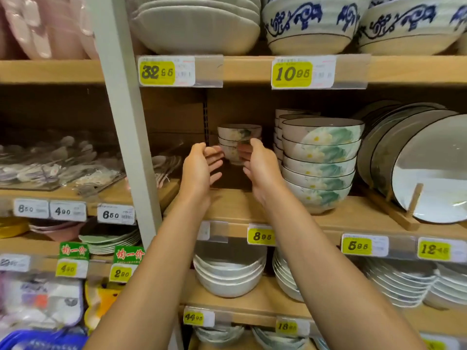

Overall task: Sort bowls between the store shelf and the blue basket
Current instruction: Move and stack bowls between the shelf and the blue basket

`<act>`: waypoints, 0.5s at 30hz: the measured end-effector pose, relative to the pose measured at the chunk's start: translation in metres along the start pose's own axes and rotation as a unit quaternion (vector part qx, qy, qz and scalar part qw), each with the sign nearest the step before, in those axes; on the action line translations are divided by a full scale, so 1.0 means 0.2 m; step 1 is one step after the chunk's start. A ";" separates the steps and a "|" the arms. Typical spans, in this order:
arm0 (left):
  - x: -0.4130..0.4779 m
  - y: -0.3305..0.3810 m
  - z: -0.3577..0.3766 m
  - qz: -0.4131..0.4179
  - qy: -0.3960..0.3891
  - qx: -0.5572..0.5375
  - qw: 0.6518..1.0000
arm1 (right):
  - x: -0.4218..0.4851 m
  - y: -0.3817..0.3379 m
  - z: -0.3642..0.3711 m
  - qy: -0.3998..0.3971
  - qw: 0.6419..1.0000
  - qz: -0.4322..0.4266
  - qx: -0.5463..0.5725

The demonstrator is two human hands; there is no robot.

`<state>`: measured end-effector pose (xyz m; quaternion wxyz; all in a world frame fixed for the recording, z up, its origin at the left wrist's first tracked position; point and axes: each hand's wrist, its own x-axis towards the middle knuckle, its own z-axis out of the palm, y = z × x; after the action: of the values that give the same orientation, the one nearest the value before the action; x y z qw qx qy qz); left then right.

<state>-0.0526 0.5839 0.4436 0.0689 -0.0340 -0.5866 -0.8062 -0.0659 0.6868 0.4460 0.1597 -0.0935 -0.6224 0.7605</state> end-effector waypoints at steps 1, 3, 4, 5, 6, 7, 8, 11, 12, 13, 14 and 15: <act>-0.07 0.01 -0.04 0.010 -0.001 0.011 1.000 | -0.07 0.01 -0.03 -0.015 1.000 -0.013 0.004; -0.21 0.02 -0.11 0.024 0.008 0.012 1.000 | -0.19 0.05 -0.08 -0.034 0.999 -0.026 0.022; -0.29 0.02 -0.14 0.025 0.017 0.009 1.000 | -0.25 0.07 -0.11 -0.042 0.998 -0.024 0.037; -0.37 0.02 -0.19 0.022 0.025 0.004 0.999 | -0.32 0.09 -0.13 -0.052 0.997 -0.018 0.052; -0.44 0.01 -0.24 0.017 0.035 -0.001 0.999 | -0.38 0.12 -0.14 -0.062 0.996 -0.010 0.065; -0.51 0.00 -0.30 0.012 0.048 -0.009 0.999 | -0.44 0.15 -0.16 -0.073 0.994 0.001 0.078; -0.57 0.00 -0.36 0.007 0.064 -0.017 0.998 | -0.50 0.18 -0.17 -0.082 0.993 0.015 0.086; -0.75 -0.04 -0.57 0.002 0.112 -0.026 0.993 | -0.66 0.29 -0.16 -0.111 0.987 0.056 0.105; -0.80 -0.06 -0.65 0.001 0.128 -0.025 0.992 | -0.71 0.33 -0.15 -0.121 0.985 0.065 0.108; -0.85 -0.07 -0.72 -0.002 0.141 -0.022 0.990 | -0.76 0.37 -0.14 -0.129 0.983 0.072 0.107; -0.89 -0.08 -0.80 -0.006 0.154 -0.019 0.988 | -0.80 0.42 -0.12 -0.134 0.982 0.079 0.104; -0.93 -0.10 -0.88 -0.011 0.166 -0.015 0.986 | -0.84 0.46 -0.10 -0.139 0.981 0.087 0.102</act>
<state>0.1329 0.4362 0.3458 0.1561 0.1052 -0.5552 -0.8102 0.0854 0.6279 0.3421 0.0137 -0.0242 -0.5471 0.8366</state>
